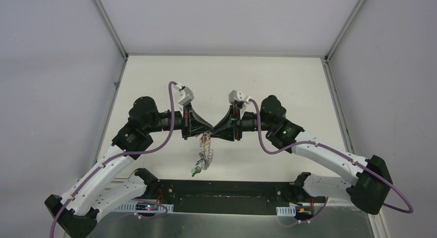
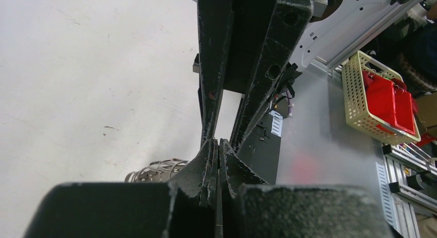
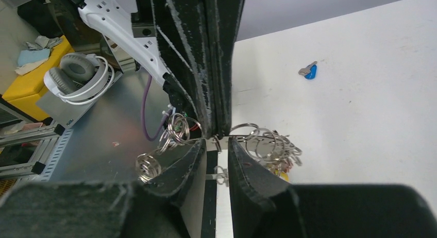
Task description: Put the keys on the keyring
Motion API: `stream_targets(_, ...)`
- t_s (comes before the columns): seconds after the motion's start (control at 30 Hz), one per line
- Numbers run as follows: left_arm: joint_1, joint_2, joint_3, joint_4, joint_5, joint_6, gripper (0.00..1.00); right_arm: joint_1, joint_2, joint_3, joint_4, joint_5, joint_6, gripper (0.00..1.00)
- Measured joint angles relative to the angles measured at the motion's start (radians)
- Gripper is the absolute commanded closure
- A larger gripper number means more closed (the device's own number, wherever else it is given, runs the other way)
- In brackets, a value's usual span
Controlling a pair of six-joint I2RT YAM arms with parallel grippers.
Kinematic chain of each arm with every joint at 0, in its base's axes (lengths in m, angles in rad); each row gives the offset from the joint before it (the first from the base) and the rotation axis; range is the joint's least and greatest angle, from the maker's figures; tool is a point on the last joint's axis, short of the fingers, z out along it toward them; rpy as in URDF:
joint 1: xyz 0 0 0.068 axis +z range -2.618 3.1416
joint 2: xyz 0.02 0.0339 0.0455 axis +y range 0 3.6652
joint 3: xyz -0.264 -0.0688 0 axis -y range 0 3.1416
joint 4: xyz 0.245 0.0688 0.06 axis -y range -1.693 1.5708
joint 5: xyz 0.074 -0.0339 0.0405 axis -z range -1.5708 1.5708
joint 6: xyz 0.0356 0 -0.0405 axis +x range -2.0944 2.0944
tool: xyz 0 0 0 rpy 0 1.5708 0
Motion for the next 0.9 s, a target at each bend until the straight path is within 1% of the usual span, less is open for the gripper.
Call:
stream_targets(0.07, 0.000, 0.000, -0.001, 0.007, 0.000, -0.001, 1.00, 0.009, 0.000, 0.000, 0.011, -0.009, 0.003, 0.73)
stream_targets(0.13, 0.000, 0.000, -0.002, 0.014, 0.000, -0.004, 1.00, 0.014, 0.000, 0.000, 0.017, -0.018, 0.003, 0.74)
stream_targets(0.17, 0.000, 0.000, -0.003, 0.018, -0.001, -0.006, 1.00, 0.016, 0.000, 0.000, 0.019, -0.020, 0.003, 0.77)
stream_targets(0.27, 0.000, 0.000, -0.008, 0.028, 0.000, -0.013, 1.00, 0.019, 0.004, 0.000, 0.020, -0.021, 0.003, 0.97)
stream_targets(0.3, 0.000, 0.000, -0.009, 0.029, 0.001, -0.015, 1.00, 0.019, 0.008, 0.000, 0.020, -0.019, 0.005, 1.00)
stream_targets(0.8, -0.006, -0.003, -0.017, 0.039, 0.005, -0.018, 1.00, 0.024, 0.011, 0.000, 0.013, -0.007, 0.001, 1.00)
stream_targets(0.83, -0.006, -0.004, -0.017, 0.040, 0.005, -0.018, 0.98, 0.025, 0.009, 0.000, 0.011, -0.004, -0.002, 1.00)
stream_targets(0.9, -0.006, -0.005, -0.019, 0.044, 0.005, -0.018, 0.84, 0.027, 0.001, -0.003, 0.006, 0.006, -0.010, 1.00)
